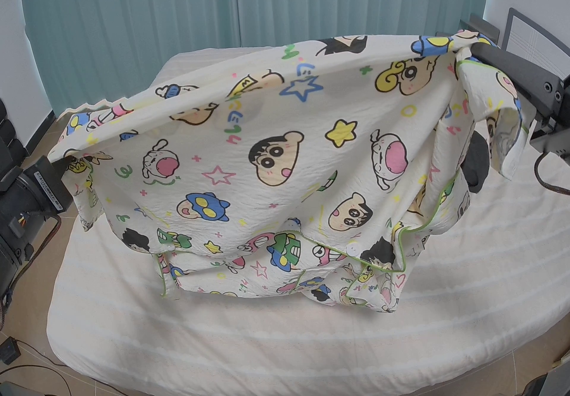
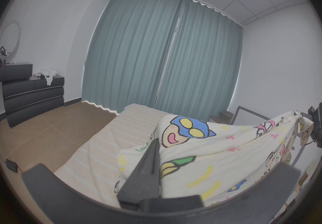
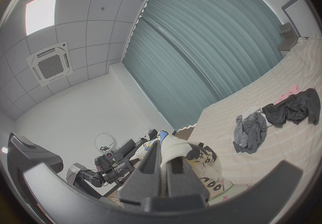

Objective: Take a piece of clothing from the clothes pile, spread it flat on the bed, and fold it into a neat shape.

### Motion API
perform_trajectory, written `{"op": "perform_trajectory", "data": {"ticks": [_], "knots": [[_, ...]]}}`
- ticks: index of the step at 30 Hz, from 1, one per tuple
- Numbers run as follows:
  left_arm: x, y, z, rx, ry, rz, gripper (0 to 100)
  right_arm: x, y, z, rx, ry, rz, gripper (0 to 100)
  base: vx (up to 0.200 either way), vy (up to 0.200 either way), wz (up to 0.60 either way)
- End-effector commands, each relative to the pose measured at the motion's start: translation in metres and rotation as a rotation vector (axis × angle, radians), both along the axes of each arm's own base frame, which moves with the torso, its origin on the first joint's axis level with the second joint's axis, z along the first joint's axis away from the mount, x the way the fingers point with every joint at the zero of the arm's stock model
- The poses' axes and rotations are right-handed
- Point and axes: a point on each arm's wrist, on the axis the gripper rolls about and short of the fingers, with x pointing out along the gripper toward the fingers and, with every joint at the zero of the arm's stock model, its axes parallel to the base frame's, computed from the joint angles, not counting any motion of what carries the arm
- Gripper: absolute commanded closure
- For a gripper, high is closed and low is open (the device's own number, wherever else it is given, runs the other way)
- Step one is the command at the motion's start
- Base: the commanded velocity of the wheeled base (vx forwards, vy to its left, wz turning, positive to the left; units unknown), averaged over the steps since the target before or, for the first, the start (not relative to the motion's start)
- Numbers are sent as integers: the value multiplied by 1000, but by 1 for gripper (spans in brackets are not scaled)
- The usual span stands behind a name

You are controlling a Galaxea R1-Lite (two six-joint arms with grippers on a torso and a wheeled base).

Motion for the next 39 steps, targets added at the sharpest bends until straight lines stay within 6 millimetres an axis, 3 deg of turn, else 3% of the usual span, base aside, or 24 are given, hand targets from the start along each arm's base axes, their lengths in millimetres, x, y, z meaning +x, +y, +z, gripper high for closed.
{"op": "perform_trajectory", "data": {"ticks": [1,13,28,34,39], "knots": [[-1,0,0,-2,-2,1,100,0,0,1,2,-3,3,100,0,0,0],[-4,2,-7,8,17,-4,100,-8,-7,-9,-11,14,32,100,0,0,0],[-11,5,-9,1,6,-5,100,-32,-26,-17,-15,-24,141,100,-200,0,0],[-14,7,-15,10,19,-10,100,-32,-26,-18,-15,-21,140,100,-200,0,0],[-13,6,-19,15,34,-11,100,-26,-22,-19,-24,-6,126,100,0,0,0]]}}
